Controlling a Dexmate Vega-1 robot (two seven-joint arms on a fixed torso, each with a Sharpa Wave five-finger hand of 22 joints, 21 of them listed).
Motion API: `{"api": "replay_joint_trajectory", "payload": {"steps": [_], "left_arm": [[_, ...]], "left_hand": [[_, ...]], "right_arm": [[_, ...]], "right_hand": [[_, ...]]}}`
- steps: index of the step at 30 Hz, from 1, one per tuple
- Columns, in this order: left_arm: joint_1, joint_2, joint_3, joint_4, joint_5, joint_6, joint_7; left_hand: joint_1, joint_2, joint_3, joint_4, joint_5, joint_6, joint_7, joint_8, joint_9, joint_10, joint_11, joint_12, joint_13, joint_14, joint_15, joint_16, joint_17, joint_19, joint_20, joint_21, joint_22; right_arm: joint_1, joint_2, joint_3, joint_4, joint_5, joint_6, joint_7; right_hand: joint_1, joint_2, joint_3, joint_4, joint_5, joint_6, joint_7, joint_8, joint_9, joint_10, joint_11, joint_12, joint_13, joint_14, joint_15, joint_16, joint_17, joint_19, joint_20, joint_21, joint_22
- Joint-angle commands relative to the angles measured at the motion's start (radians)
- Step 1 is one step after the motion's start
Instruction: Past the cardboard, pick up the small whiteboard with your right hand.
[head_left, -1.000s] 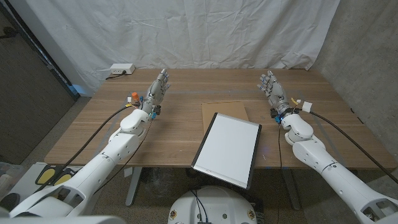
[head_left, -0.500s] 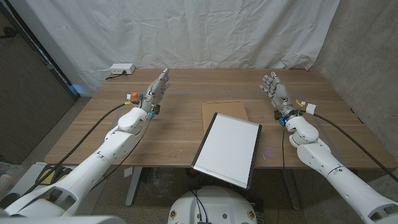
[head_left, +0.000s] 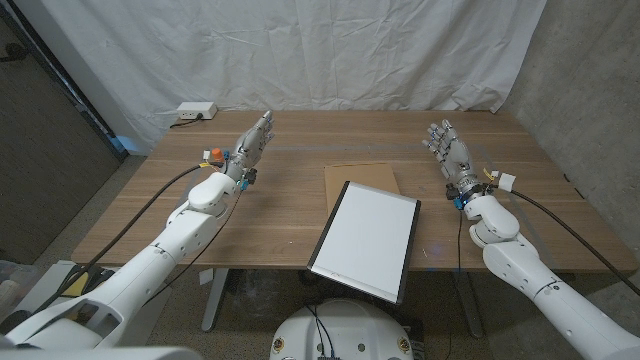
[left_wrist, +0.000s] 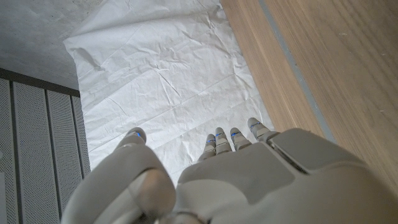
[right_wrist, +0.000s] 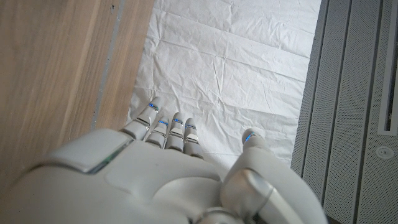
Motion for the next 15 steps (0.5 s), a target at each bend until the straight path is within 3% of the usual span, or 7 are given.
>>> {"api": "replay_joint_trajectory", "payload": {"steps": [1, 7, 10, 12, 15], "left_arm": [[0.004, -0.001, -0.005, 0.002, 0.001, -0.019, 0.000], [0.011, -0.008, -0.011, 0.005, -0.009, -0.019, 0.010], [0.030, -0.062, -0.022, 0.016, 0.037, -0.085, 0.122], [0.016, -0.038, -0.017, 0.028, 0.011, -0.072, 0.047], [0.006, -0.010, -0.007, 0.003, 0.023, -0.015, 0.047]], "left_hand": [[0.012, 0.003, 0.002, -0.006, 0.001, -0.003, -0.004, 0.002, 0.001, -0.006, -0.002, -0.002, 0.002, 0.000, -0.002, -0.002, 0.002, -0.056, -0.060, -0.003, 0.004], [0.013, 0.005, 0.002, -0.006, 0.001, -0.002, -0.003, 0.002, 0.001, -0.005, -0.003, -0.002, 0.002, 0.001, -0.001, -0.002, 0.002, -0.055, -0.060, -0.005, 0.004], [0.015, 0.008, 0.002, -0.007, 0.000, 0.004, -0.003, 0.003, 0.001, 0.003, -0.003, 0.001, 0.002, 0.005, -0.001, -0.001, 0.002, -0.053, -0.060, -0.007, 0.005], [0.019, 0.013, 0.002, -0.008, -0.002, 0.021, -0.005, 0.009, 0.002, 0.019, -0.007, 0.006, 0.002, 0.019, -0.003, 0.003, 0.003, -0.041, -0.055, -0.009, 0.005], [0.021, 0.015, 0.002, -0.008, -0.003, 0.025, -0.007, 0.009, 0.002, 0.022, -0.010, 0.006, 0.003, 0.022, -0.008, 0.003, 0.003, -0.037, -0.056, -0.010, 0.005]], "right_arm": [[-0.056, -0.018, 0.019, -0.053, -0.018, 0.024, -0.020], [-0.086, -0.030, 0.028, -0.107, -0.038, 0.015, -0.051], [-0.094, -0.032, 0.032, -0.115, -0.035, 0.015, -0.052], [-0.098, -0.033, 0.035, -0.119, -0.035, 0.012, -0.056], [-0.103, -0.029, 0.039, -0.114, -0.025, 0.019, -0.051]], "right_hand": [[0.010, 0.000, 0.002, -0.005, 0.001, 0.006, 0.000, 0.005, 0.005, 0.008, 0.003, 0.002, 0.004, 0.012, 0.002, 0.006, 0.003, 0.011, -0.027, -0.003, 0.001], [0.012, 0.001, 0.002, -0.006, -0.001, 0.009, 0.000, 0.005, 0.005, 0.010, 0.001, 0.003, 0.004, 0.014, 0.001, 0.006, 0.004, 0.013, -0.027, -0.005, 0.001], [0.012, 0.001, 0.002, -0.007, -0.001, 0.010, 0.000, 0.005, 0.005, 0.010, 0.003, 0.002, 0.004, 0.015, 0.000, 0.006, 0.004, 0.014, -0.027, -0.005, 0.001], [0.013, 0.001, 0.002, -0.007, -0.002, 0.010, -0.001, 0.005, 0.005, 0.011, 0.003, 0.002, 0.004, 0.015, 0.001, 0.006, 0.004, 0.014, -0.026, -0.006, 0.001], [0.014, 0.002, 0.002, -0.008, -0.003, 0.015, 0.001, 0.007, 0.005, 0.014, 0.003, 0.003, 0.004, 0.018, 0.001, 0.006, 0.004, 0.017, -0.026, -0.007, 0.001]]}}
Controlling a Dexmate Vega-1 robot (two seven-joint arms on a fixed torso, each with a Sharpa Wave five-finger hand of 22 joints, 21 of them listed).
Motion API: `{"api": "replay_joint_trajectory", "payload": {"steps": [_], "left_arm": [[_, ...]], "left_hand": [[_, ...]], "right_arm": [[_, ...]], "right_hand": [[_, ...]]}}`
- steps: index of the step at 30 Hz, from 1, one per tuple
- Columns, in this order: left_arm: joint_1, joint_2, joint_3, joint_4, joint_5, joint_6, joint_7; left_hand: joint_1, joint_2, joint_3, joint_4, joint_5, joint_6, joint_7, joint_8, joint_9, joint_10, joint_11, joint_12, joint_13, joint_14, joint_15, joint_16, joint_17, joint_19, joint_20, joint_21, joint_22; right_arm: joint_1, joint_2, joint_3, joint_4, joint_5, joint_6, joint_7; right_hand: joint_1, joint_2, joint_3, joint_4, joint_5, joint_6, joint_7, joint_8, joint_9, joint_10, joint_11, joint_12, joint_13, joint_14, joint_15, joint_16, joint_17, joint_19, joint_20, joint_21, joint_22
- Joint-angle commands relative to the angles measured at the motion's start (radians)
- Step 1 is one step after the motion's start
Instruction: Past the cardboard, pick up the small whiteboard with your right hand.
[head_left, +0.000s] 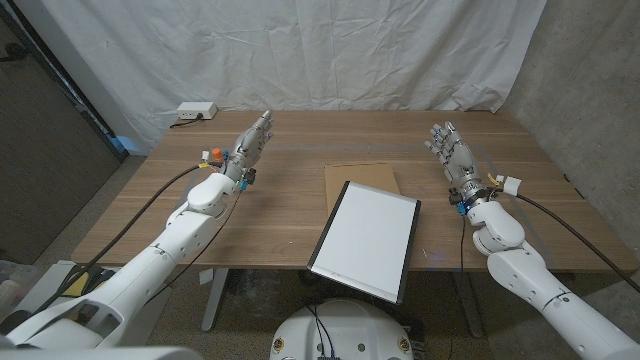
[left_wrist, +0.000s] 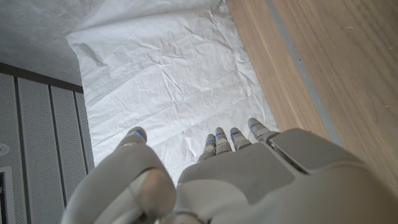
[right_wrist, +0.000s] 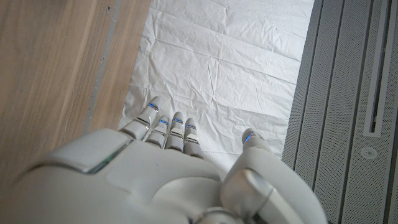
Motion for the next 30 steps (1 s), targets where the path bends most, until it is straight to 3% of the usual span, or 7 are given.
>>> {"api": "replay_joint_trajectory", "payload": {"steps": [1, 8, 19, 25, 27, 30], "left_arm": [[-0.008, 0.010, 0.002, -0.004, 0.009, 0.023, 0.014], [-0.017, -0.004, 0.001, -0.004, -0.009, 0.020, 0.004], [0.012, 0.033, -0.007, -0.076, 0.004, 0.061, 0.036], [0.033, 0.030, -0.015, -0.103, 0.008, 0.057, 0.068], [0.037, 0.032, -0.014, -0.115, 0.013, 0.063, 0.076], [0.037, 0.030, -0.011, -0.118, 0.010, 0.061, 0.068]], "left_hand": [[0.009, 0.003, 0.002, -0.008, -0.003, 0.006, -0.002, 0.009, 0.002, 0.007, 0.000, 0.006, 0.003, 0.007, -0.007, 0.003, 0.003, -0.037, -0.056, -0.003, 0.005], [0.011, 0.005, 0.001, -0.009, -0.003, 0.012, -0.002, 0.010, 0.002, 0.010, 0.000, 0.006, 0.003, 0.008, -0.007, 0.003, 0.003, -0.037, -0.057, -0.006, 0.005], [0.014, 0.007, 0.000, -0.010, -0.005, 0.017, 0.000, 0.010, 0.002, 0.016, 0.003, 0.007, 0.003, 0.014, -0.004, 0.003, 0.003, -0.033, -0.056, -0.010, 0.006], [0.015, 0.008, 0.000, -0.011, -0.006, 0.018, -0.001, 0.009, 0.002, 0.016, 0.005, 0.006, 0.003, 0.016, -0.002, 0.003, 0.003, -0.030, -0.057, -0.012, 0.006], [0.018, 0.010, -0.002, -0.012, -0.008, 0.026, 0.002, 0.010, 0.002, 0.024, 0.008, 0.006, 0.002, 0.017, -0.002, 0.001, 0.002, -0.019, -0.091, -0.014, 0.006], [0.021, 0.010, -0.003, -0.014, -0.009, 0.032, 0.000, 0.010, 0.002, 0.031, 0.008, 0.007, 0.002, 0.021, -0.006, 0.000, 0.001, -0.010, -0.106, -0.015, 0.005]], "right_arm": [[-0.042, -0.006, 0.019, -0.039, 0.001, 0.009, -0.017], [-0.073, -0.010, 0.035, -0.055, -0.009, 0.033, -0.023], [-0.126, -0.018, 0.061, -0.089, -0.032, 0.068, -0.036], [-0.159, -0.032, 0.081, -0.120, -0.049, 0.053, -0.062], [-0.168, -0.036, 0.087, -0.126, -0.046, 0.051, -0.062], [-0.178, -0.041, 0.094, -0.132, -0.043, 0.052, -0.057]], "right_hand": [[0.014, 0.002, 0.001, -0.008, -0.003, 0.016, 0.001, 0.007, 0.005, 0.013, 0.000, 0.004, 0.004, 0.007, 0.002, 0.006, 0.002, 0.014, -0.031, -0.007, 0.002], [0.016, 0.003, 0.001, -0.009, -0.005, 0.019, -0.001, 0.007, 0.006, 0.017, 0.001, 0.005, 0.005, 0.012, 0.002, 0.007, 0.002, 0.018, -0.033, -0.008, 0.002], [0.018, 0.006, 0.002, -0.011, -0.008, 0.021, -0.002, 0.006, 0.006, 0.020, 0.001, 0.005, 0.005, 0.014, 0.001, 0.007, 0.003, 0.021, -0.033, -0.012, 0.002], [0.019, 0.006, 0.002, -0.013, -0.009, 0.022, -0.002, 0.006, 0.006, 0.020, 0.002, 0.004, 0.005, 0.014, 0.003, 0.006, 0.003, 0.022, -0.033, -0.014, 0.002], [0.020, 0.006, 0.002, -0.013, -0.010, 0.023, -0.001, 0.006, 0.006, 0.019, 0.002, 0.004, 0.005, 0.014, 0.003, 0.006, 0.004, 0.022, -0.032, -0.015, 0.002], [0.020, 0.007, 0.001, -0.014, -0.011, 0.023, -0.002, 0.005, 0.006, 0.019, 0.002, 0.003, 0.005, 0.014, 0.004, 0.006, 0.004, 0.023, -0.033, -0.017, 0.002]]}}
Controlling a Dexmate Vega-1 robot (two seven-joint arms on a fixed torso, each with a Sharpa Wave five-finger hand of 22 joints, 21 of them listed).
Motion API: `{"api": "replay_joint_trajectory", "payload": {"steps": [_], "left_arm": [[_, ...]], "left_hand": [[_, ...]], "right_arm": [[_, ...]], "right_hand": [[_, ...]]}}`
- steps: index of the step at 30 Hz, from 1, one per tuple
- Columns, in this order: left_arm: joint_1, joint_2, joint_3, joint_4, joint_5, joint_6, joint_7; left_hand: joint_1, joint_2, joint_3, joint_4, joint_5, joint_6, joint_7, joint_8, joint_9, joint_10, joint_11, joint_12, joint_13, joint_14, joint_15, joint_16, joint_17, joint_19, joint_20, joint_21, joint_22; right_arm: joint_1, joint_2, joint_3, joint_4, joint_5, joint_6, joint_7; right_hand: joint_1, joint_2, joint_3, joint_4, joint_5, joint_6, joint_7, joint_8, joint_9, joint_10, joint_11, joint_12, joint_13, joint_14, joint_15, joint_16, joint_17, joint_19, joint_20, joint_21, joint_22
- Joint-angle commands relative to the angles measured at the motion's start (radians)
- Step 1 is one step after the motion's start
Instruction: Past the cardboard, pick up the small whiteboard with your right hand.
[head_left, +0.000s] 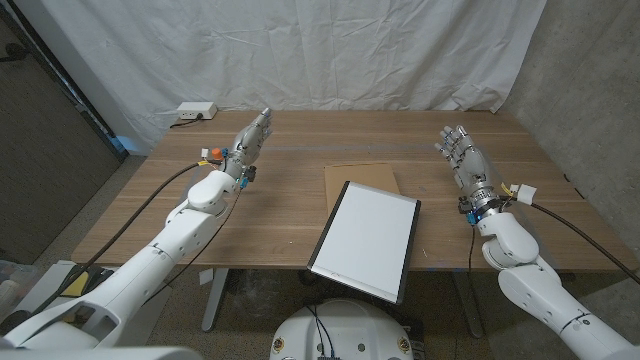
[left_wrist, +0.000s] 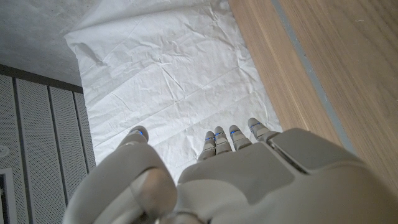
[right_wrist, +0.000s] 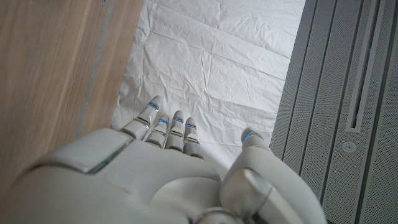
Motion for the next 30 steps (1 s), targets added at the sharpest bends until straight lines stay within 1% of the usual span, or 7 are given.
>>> {"api": "replay_joint_trajectory", "payload": {"steps": [1, 5, 9, 14, 19, 26, 30], "left_arm": [[0.023, 0.006, -0.002, -0.049, 0.012, 0.016, 0.035], [0.026, 0.013, 0.000, -0.062, 0.014, 0.030, 0.035], [0.025, 0.011, 0.002, -0.058, 0.012, 0.033, 0.035], [0.011, -0.007, 0.009, -0.038, 0.006, 0.019, 0.018], [0.008, -0.009, 0.015, -0.041, 0.017, 0.022, 0.025], [0.023, -0.001, 0.011, -0.065, 0.020, 0.036, 0.044], [0.024, -0.006, 0.009, -0.062, 0.016, 0.022, 0.041]], "left_hand": [[0.013, 0.002, 0.001, -0.010, -0.002, 0.009, -0.002, 0.004, 0.002, 0.011, -0.001, 0.007, 0.002, 0.007, -0.004, 0.000, 0.001, -0.011, -0.107, -0.005, 0.005], [0.015, 0.002, 0.001, -0.011, -0.003, 0.009, -0.002, 0.003, 0.002, 0.010, -0.001, 0.006, 0.002, 0.004, -0.006, -0.002, 0.001, -0.010, -0.111, -0.007, 0.005], [0.016, 0.002, 0.000, -0.011, -0.003, 0.008, 0.000, 0.002, 0.002, 0.008, -0.003, 0.004, 0.002, 0.004, -0.007, -0.003, 0.001, -0.010, -0.111, -0.010, 0.005], [0.017, 0.003, -0.001, -0.012, -0.004, 0.005, -0.001, 0.000, 0.002, 0.004, -0.003, 0.002, 0.002, 0.001, -0.007, -0.004, 0.001, -0.011, -0.109, -0.013, 0.005], [0.019, 0.004, -0.002, -0.013, -0.005, 0.004, 0.001, -0.001, 0.002, 0.001, -0.003, 0.000, 0.002, -0.003, -0.007, -0.006, 0.001, -0.011, -0.107, -0.015, 0.005], [0.020, 0.005, -0.003, -0.013, -0.006, 0.005, -0.005, -0.002, 0.002, -0.001, -0.009, -0.002, 0.002, -0.008, -0.013, -0.009, 0.001, -0.011, -0.105, -0.019, 0.005], [0.021, 0.005, -0.003, -0.014, -0.006, 0.006, -0.005, -0.003, 0.002, 0.000, -0.009, -0.002, 0.002, -0.009, -0.014, -0.009, 0.001, -0.009, -0.104, -0.021, 0.005]], "right_arm": [[-0.055, -0.019, 0.033, -0.040, -0.007, 0.001, -0.012], [-0.077, -0.027, 0.047, -0.060, -0.011, -0.003, -0.017], [-0.099, -0.031, 0.061, -0.074, -0.028, 0.004, -0.027], [-0.118, -0.024, 0.072, -0.079, -0.029, 0.017, -0.027], [-0.135, -0.015, 0.077, -0.081, -0.031, 0.040, -0.018], [-0.158, -0.006, 0.087, -0.086, -0.039, 0.072, -0.008], [-0.174, 0.000, 0.094, -0.089, -0.037, 0.090, -0.002]], "right_hand": [[0.011, -0.003, 0.001, -0.006, -0.003, 0.010, 0.002, 0.005, 0.005, 0.003, 0.001, 0.003, 0.005, 0.005, 0.005, 0.002, 0.004, 0.009, -0.029, -0.002, 0.002], [0.012, -0.002, 0.001, -0.007, -0.004, 0.010, 0.002, 0.005, 0.005, 0.004, 0.002, 0.003, 0.005, 0.006, 0.003, 0.002, 0.004, 0.012, -0.031, -0.003, 0.002], [0.015, -0.002, 0.001, -0.009, -0.006, 0.012, 0.002, 0.005, 0.005, 0.008, 0.002, 0.004, 0.005, 0.014, 0.000, 0.004, 0.004, 0.024, -0.036, -0.002, 0.003], [0.016, -0.002, 0.001, -0.010, -0.008, 0.013, 0.005, 0.004, 0.005, 0.013, 0.001, 0.005, 0.005, 0.021, -0.002, 0.005, 0.004, 0.035, -0.039, -0.001, 0.003], [0.016, -0.002, 0.000, -0.011, -0.009, 0.015, 0.005, 0.004, 0.005, 0.015, 0.000, 0.006, 0.005, 0.026, -0.003, 0.007, 0.005, 0.038, -0.040, -0.002, 0.003], [0.015, -0.002, -0.001, -0.012, -0.011, 0.017, 0.007, 0.004, 0.005, 0.019, -0.003, 0.006, 0.005, 0.034, -0.004, 0.009, 0.006, 0.042, -0.040, -0.003, 0.003], [0.016, -0.001, -0.001, -0.012, -0.012, 0.021, 0.004, 0.005, 0.005, 0.025, -0.002, 0.008, 0.005, 0.036, -0.005, 0.009, 0.006, 0.044, -0.040, -0.004, 0.003]]}}
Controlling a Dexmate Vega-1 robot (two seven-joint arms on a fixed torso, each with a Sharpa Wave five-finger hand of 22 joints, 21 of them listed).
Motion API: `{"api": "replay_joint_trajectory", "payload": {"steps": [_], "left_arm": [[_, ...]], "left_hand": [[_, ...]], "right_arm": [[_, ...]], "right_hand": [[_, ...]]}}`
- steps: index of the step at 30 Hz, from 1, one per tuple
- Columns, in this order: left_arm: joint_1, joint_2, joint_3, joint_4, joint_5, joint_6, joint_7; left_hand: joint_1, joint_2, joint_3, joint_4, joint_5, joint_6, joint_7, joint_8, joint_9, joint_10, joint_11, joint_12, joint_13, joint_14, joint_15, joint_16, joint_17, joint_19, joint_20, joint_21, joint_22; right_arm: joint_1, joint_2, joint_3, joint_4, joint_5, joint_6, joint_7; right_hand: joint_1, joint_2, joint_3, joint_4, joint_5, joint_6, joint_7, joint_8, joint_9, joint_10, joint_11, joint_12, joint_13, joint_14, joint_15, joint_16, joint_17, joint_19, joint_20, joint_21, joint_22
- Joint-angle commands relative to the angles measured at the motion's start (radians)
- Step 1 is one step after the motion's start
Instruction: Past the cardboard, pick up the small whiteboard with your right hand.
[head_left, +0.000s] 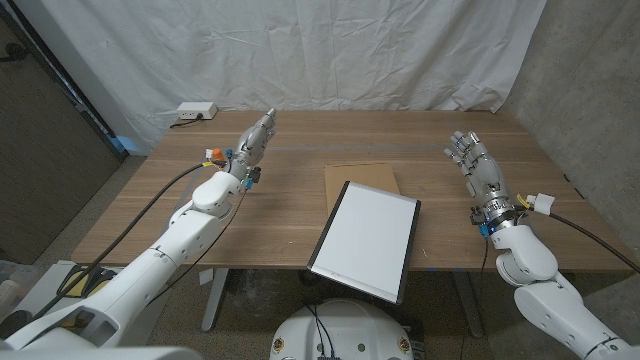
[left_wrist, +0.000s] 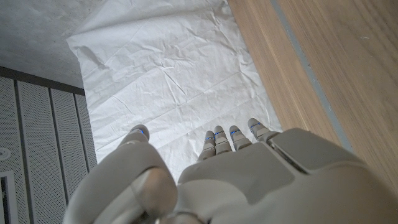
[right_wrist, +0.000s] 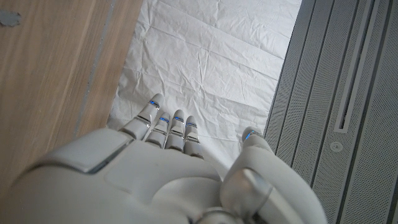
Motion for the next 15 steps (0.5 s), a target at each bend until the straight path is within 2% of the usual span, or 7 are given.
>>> {"api": "replay_joint_trajectory", "payload": {"steps": [1, 15], "left_arm": [[0.008, -0.004, -0.001, -0.011, 0.000, -0.006, 0.005], [0.008, -0.009, 0.006, -0.009, 0.002, -0.005, 0.003]], "left_hand": [[0.011, 0.003, -0.001, -0.006, -0.006, -0.002, -0.005, -0.003, 0.002, 0.000, -0.009, -0.002, 0.002, -0.006, -0.006, -0.004, 0.003, -0.009, -0.104, -0.006, 0.005], [0.013, 0.005, -0.002, -0.007, -0.008, -0.004, -0.005, -0.005, 0.002, -0.003, -0.010, -0.004, 0.002, -0.007, -0.003, -0.004, 0.003, -0.008, -0.093, -0.011, 0.006]], "right_arm": [[-0.048, 0.017, 0.022, -0.013, -0.007, 0.053, 0.016], [-0.086, 0.027, 0.047, -0.029, -0.029, 0.086, 0.022]], "right_hand": [[0.011, 0.003, -0.001, -0.004, -0.001, 0.010, 0.001, 0.005, 0.001, 0.011, 0.001, 0.008, 0.005, 0.011, 0.003, 0.005, 0.006, 0.010, -0.041, -0.002, 0.004], [0.016, 0.006, 0.001, -0.008, -0.004, 0.020, -0.006, 0.007, 0.001, 0.020, -0.006, 0.010, 0.005, 0.021, 0.001, 0.007, 0.006, 0.019, -0.038, -0.005, 0.004]]}}
